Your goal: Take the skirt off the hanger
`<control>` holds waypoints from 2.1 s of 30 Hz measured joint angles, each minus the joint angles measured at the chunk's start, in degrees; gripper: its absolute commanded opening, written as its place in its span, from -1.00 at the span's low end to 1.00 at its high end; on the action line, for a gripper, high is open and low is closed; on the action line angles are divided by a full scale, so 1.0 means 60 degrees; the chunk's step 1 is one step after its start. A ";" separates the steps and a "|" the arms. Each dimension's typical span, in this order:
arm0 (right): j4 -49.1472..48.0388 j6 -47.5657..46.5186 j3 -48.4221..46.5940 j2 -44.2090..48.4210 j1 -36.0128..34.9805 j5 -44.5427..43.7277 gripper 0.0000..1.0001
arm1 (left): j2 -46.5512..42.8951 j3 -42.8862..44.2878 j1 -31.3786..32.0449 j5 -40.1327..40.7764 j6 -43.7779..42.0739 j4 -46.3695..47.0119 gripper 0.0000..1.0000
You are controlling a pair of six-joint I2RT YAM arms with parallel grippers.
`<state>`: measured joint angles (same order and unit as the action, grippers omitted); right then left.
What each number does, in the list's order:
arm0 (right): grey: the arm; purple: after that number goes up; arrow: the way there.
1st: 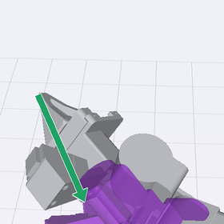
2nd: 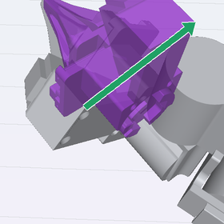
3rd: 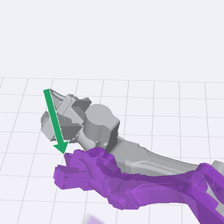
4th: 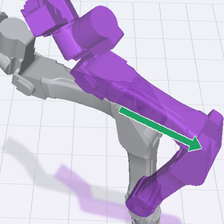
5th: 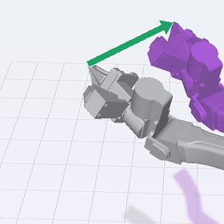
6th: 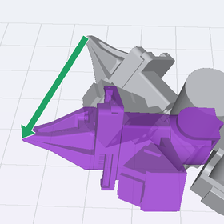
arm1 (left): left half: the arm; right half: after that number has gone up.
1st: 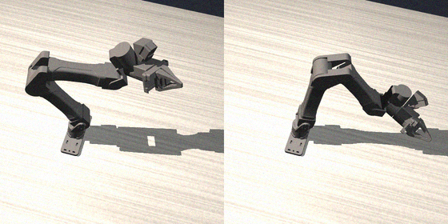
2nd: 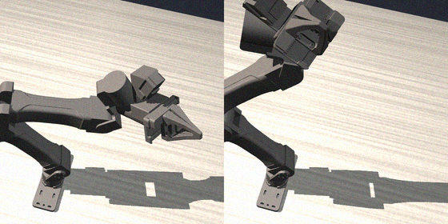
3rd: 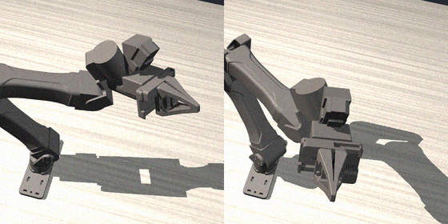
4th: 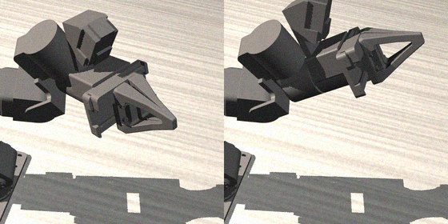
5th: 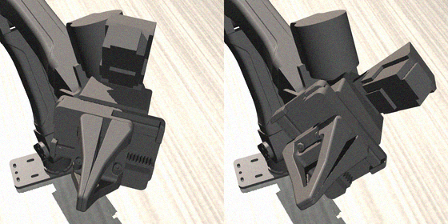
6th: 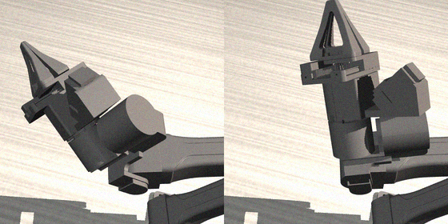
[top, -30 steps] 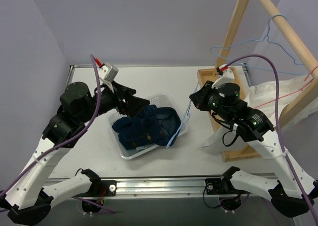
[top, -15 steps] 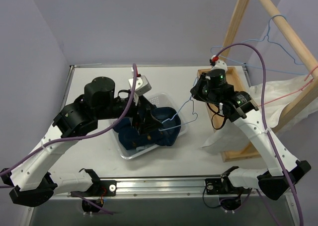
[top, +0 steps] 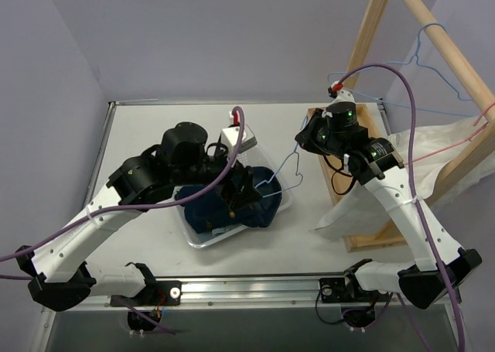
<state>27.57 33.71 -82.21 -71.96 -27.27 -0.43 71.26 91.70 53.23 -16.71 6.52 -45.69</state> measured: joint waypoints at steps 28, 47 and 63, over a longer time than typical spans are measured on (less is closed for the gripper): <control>0.1067 -0.0667 -0.0936 0.2845 0.0171 0.1348 0.52 | 0.1053 0.1067 0.0222 0.0878 -0.0175 -0.0277 -0.95; -0.1031 -0.0135 -0.1741 0.6080 -0.0229 0.3738 -1.00 | 0.6623 0.7522 0.0667 -0.0947 -0.0229 0.0135 -0.95; -0.0219 0.0062 -0.0302 0.7413 0.0521 0.7140 -1.00 | 1.0688 1.1114 0.0739 -0.2983 0.1490 0.2878 -0.95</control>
<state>26.26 34.09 -84.03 -27.49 -24.14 42.41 135.39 158.39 57.67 -34.61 15.46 -28.42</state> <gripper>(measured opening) 0.001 0.050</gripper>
